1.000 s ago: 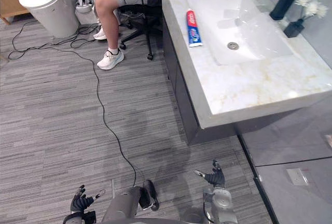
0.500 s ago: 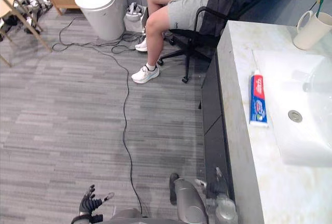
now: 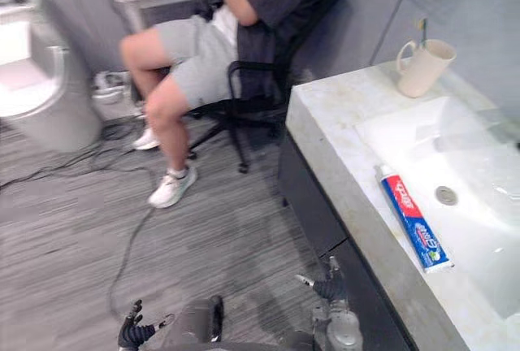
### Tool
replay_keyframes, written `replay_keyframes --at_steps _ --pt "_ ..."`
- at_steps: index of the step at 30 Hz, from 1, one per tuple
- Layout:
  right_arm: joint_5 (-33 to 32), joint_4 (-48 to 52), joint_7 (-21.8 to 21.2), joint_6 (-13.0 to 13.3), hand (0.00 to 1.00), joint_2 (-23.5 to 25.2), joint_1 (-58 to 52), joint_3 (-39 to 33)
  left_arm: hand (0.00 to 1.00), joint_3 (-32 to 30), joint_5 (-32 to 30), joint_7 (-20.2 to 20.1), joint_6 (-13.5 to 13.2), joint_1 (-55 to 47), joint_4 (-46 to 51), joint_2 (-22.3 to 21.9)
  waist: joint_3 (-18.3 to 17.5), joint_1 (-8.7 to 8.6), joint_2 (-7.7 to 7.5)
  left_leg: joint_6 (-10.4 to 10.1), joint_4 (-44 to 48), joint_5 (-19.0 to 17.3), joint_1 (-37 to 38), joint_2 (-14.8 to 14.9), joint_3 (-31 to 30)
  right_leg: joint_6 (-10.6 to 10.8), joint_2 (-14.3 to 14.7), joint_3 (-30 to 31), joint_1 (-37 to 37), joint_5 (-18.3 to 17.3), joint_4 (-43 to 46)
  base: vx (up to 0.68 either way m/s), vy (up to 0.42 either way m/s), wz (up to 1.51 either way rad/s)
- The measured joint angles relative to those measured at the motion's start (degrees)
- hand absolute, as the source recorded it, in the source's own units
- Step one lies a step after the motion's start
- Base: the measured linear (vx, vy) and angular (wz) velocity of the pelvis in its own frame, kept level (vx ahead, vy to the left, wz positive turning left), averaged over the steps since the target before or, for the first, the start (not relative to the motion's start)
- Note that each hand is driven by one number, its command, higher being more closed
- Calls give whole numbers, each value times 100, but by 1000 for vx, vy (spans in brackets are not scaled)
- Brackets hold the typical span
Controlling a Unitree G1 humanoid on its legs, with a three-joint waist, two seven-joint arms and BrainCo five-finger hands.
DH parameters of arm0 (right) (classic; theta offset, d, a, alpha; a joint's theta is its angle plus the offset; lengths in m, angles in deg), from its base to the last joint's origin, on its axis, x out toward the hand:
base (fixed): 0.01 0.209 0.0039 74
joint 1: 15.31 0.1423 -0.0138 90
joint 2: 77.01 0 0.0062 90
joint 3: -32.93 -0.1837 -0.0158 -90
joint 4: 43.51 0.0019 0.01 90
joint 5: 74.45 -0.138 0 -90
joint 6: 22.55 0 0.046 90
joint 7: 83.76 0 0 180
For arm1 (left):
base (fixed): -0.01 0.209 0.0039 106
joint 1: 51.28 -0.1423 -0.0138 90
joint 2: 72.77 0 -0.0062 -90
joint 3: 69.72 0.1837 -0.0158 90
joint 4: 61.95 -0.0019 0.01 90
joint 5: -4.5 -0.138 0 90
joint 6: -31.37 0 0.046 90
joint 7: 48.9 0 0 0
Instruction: Organize washtable
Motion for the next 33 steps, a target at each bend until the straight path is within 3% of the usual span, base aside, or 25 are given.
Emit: replay_keyframes --at_steps 1,3,4,6,8,9,10,11,12,13,14,16,18,21,22,23,24,26,27,33 --pt "-1 2 -16 7 0 23 10 -4 0 -2 -39 3 40 29 -13 0 -3 6 0 4 -33 -3 150 53 188 48 10 -213 -106 86 76 331 284 -166" --pt "-56 -209 -89 77 0 107 157 -18 0 22 -132 115 150 195 -134 -15 -30 68 65 2 -626 2 839 182 1176 47 -70 -1754 -856 158 606 249 245 -203" --pt "-81 -409 -90 100 0 103 304 -19 0 39 -151 119 165 253 -269 0 -47 44 107 3 -768 2 957 175 1371 11 -132 -2298 -1019 150 664 223 241 -195" --pt "-82 -1259 -115 52 0 83 794 -33 0 56 -146 96 303 765 -710 74 -14 -100 201 8 -1043 1 1277 187 1857 -506 -114 -3965 -1451 269 652 193 159 -159" --pt "-81 -1665 -197 33 0 30 972 -35 0 78 -144 91 384 1287 -1033 96 50 -125 287 9 -1168 0 1593 180 2026 -1005 142 -5114 -1650 397 443 216 67 -145" --pt "-80 -1717 -230 34 0 12 939 -36 0 90 -144 82 392 1363 -1055 99 55 -147 294 -1 -1180 -6 1712 138 2076 -1146 291 -5187 -1615 499 236 288 23 -118" --pt "-81 -1795 -272 37 0 -8 802 -81 0 94 -145 64 386 1412 -1048 104 26 -280 208 -16 -1107 -14 1922 -9 2066 -1351 491 -5020 -1439 903 -305 342 2 -79" --pt "-85 -1866 -336 29 0 -135 750 -289 0 46 -147 32 409 1489 -1075 22 47 -391 256 -111 -759 -76 2045 25 2042 -1652 542 -4982 -1235 874 -402 338 19 -72" --pt "-96 -1890 -340 1 0 -190 738 -386 0 33 -152 0 402 1493 -1059 -34 44 -435 338 -174 -420 -33 1976 125 2032 -1651 609 -4874 -1150 848 -477 300 32 -80" --pt "-145 -1926 -337 -4 0 -264 678 -616 0 25 -153 -49 411 1545 -1031 -212 95 -441 476 -243 688 136 1594 449 1859 -1634 758 -4632 -939 820 -672 277 46 -93" --pt "-274 -2000 -323 -14 0 -286 693 -767 0 21 -152 -48 422 1557 -1035 -310 163 -412 549 -105 1405 27 1367 630 1559 -1620 891 -4419 -714 800 -797 340 53 -105" --pt "-329 -2157 -331 -30 0 -305 715 -891 0 27 -145 -48 523 1544 -1054 -443 201 -369 537 -39 1771 -157 1121 664 1021 -1581 959 -4150 -377 752 -908 297 58 -91" --pt "-372 -2444 -346 -39 0 -366 846 -937 0 20 -105 -109 535 1534 -1052 -515 236 -299 425 -100 1341 -258 847 517 418 -1538 950 -3632 -25 764 -1033 298 84 -118" --pt "-378 -2716 -292 -66 0 -416 995 -1324 0 -343 203 -169 543 1581 -999 -102 246 -249 413 -334 -229 -157 632 305 -568 -1347 942 -2965 177 744 -1091 271 161 -118" --pt "-365 -2708 -214 -118 0 -510 934 -1499 0 -428 348 -151 513 1584 -994 49 259 -263 525 -447 -896 273 624 304 -820 -1195 985 -2806 289 699 -1130 176 202 -82" --pt "-358 -2708 -134 -131 0 -588 852 -1593 0 -437 363 -136 483 1581 -995 77 260 -253 605 -437 -987 633 635 290 -858 -1122 993 -2657 336 661 -1138 181 214 -71" --pt "-358 -2677 -60 -136 0 -588 783 -1635 0 -488 393 -101 537 1567 -1028 149 203 -254 594 -430 -1074 629 661 241 -794 -1001 918 -2562 405 676 -1194 188 230 -36" --pt "-351 -2650 -45 -138 0 -569 637 -1704 0 -452 413 -158 480 1485 -1014 280 145 -305 481 -304 -1337 681 752 31 -718 -849 682 -2505 385 683 -1347 177 201 -1" --pt "-346 -2749 -67 -143 0 -497 720 -1717 0 -114 410 -171 371 1285 -1199 248 -57 -254 256 229 -3187 1562 1688 -825 -511 -289 11 -2269 601 1055 -1987 67 86 5" --pt "-364 -2749 -68 -143 0 -497 715 -1719 0 -110 421 -174 371 1287 -1198 240 -57 -256 256 245 -3186 1575 1700 -825 -518 -289 14 -2275 619 1056 -1984 0 0 0"
